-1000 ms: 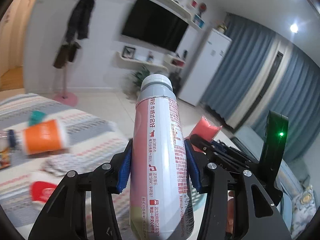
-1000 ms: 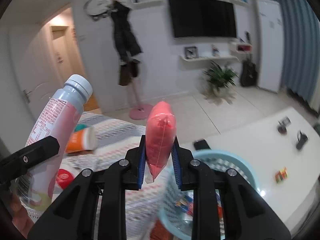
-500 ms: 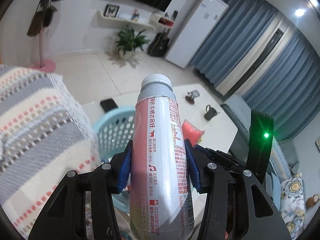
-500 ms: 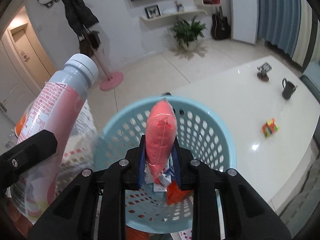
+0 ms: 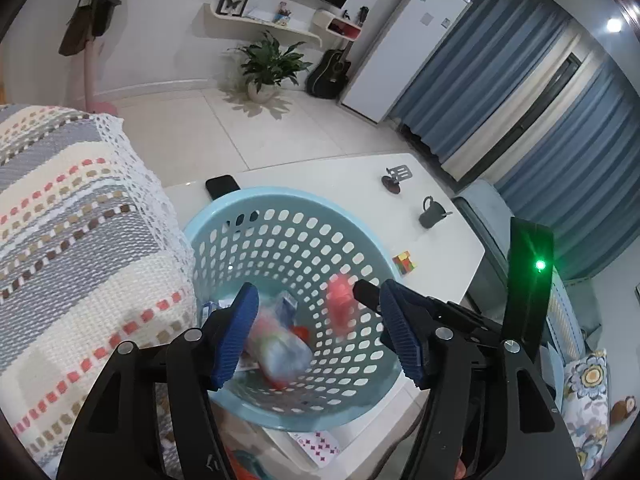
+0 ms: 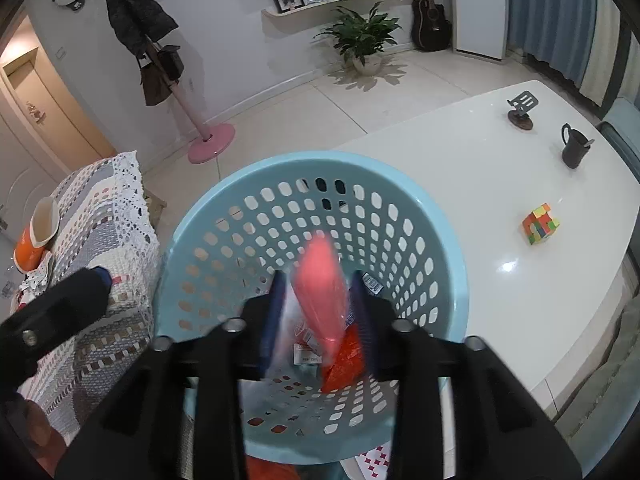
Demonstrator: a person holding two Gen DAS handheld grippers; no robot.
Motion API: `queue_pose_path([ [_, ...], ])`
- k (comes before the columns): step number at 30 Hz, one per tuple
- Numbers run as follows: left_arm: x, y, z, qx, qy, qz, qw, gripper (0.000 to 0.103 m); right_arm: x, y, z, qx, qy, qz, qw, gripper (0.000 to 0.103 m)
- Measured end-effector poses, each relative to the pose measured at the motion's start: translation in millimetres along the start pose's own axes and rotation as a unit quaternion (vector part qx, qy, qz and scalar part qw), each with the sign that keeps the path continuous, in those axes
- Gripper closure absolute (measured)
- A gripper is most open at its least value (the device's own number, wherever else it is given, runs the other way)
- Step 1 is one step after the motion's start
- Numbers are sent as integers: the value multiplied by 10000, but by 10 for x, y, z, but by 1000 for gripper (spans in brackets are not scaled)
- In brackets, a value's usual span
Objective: Collect trash
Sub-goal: 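Carry the bottle and pink packet over the basket and release both, then move both tools back over the bed toward the red paper cup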
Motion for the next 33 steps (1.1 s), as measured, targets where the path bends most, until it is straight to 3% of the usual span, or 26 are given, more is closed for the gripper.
queue_pose_path([
  [10, -63, 346, -99, 23, 121, 262, 9996, 41, -41, 205, -241, 152, 178, 123, 9997, 53],
  [19, -94, 1247, -313, 354, 149, 969, 9946, 41, -203, 680, -1094, 691, 836, 454, 9931, 53],
  [22, -159, 1643, -481, 592, 256, 1272, 9898, 41, -359, 832, -1483, 1010, 1154, 490, 9870, 53],
  [26, -353, 2228, -850, 1176, 421, 1556, 9799, 38, -633, 948, -1995, 1429, 1540, 419, 9768, 51],
  [33, -835, 3030, -1561, 2144, 919, 1709, 9573, 38, -1227, 905, -2775, 1863, 1973, 75, 9624, 32],
])
Point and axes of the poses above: each gripper's, at about its wrist camera, not at the fingertips, and y roughly against the way its jaws point, z to its right, x to its top, the point moved 8 cm from there along -y, roughly the way its jaws point, and after that the axes turned 15 degrees about -y, right-handed, at the moved point
